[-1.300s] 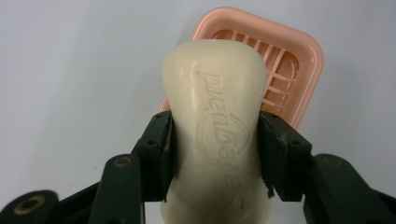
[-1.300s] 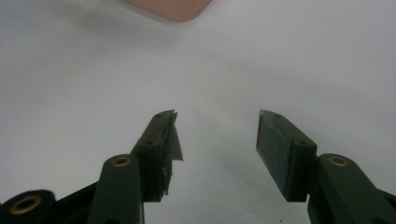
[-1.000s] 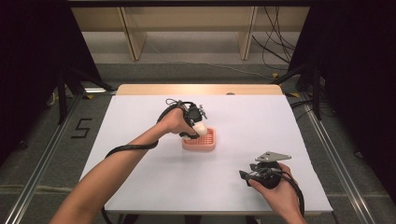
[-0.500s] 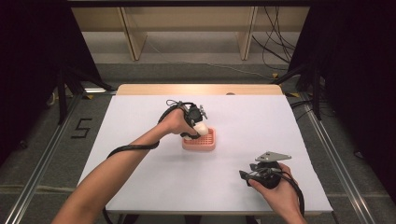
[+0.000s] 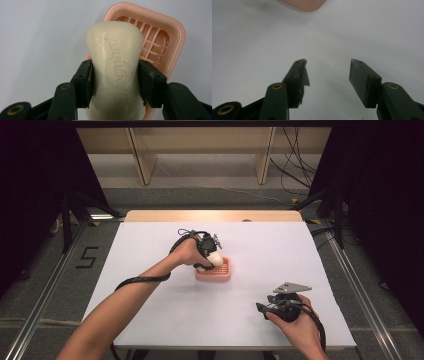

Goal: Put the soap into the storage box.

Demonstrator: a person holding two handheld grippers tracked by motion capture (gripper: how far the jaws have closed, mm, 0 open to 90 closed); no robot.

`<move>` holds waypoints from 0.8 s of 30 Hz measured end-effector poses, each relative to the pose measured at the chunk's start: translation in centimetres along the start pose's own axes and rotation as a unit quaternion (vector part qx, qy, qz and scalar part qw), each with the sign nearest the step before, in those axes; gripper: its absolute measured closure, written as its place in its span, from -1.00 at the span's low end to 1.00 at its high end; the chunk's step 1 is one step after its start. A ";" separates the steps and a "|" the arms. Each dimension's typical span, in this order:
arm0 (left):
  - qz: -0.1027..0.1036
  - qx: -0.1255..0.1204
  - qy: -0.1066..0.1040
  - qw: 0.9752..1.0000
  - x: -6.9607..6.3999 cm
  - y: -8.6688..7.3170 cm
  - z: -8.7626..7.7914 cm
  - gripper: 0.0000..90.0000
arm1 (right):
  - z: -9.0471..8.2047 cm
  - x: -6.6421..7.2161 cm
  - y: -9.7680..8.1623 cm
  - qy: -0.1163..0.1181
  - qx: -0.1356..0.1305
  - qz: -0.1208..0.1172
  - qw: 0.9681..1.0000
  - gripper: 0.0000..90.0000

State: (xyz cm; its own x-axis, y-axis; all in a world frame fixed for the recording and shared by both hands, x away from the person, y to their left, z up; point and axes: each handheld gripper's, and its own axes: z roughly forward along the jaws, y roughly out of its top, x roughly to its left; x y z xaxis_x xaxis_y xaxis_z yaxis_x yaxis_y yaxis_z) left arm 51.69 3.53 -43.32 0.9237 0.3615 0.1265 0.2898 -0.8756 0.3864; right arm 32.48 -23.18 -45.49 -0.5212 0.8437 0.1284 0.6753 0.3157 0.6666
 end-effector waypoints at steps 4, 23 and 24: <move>-0.006 -0.004 -0.006 1.000 0.0 -0.1 0.1 0.08 | 0.0 0.0 0.0 -0.002 0.001 0.001 1.000 0.07; -0.045 -0.070 0.004 0.997 -0.8 -1.8 -4.1 -0.04 | 0.0 0.1 0.0 -0.003 0.003 -0.002 1.000 0.06; -0.049 -0.073 0.004 0.996 -0.9 -2.2 -4.5 -0.04 | 0.0 0.1 0.0 -0.003 0.004 -0.003 1.000 0.06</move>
State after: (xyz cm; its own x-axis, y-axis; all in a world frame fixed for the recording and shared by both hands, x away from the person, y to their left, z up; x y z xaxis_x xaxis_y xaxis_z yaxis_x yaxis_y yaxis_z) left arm 49.10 6.52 -40.20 0.8905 0.4461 0.0891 0.3383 -0.7804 0.5259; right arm 32.44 -23.09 -45.51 -0.5220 0.8444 0.1205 0.6769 0.3241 0.6609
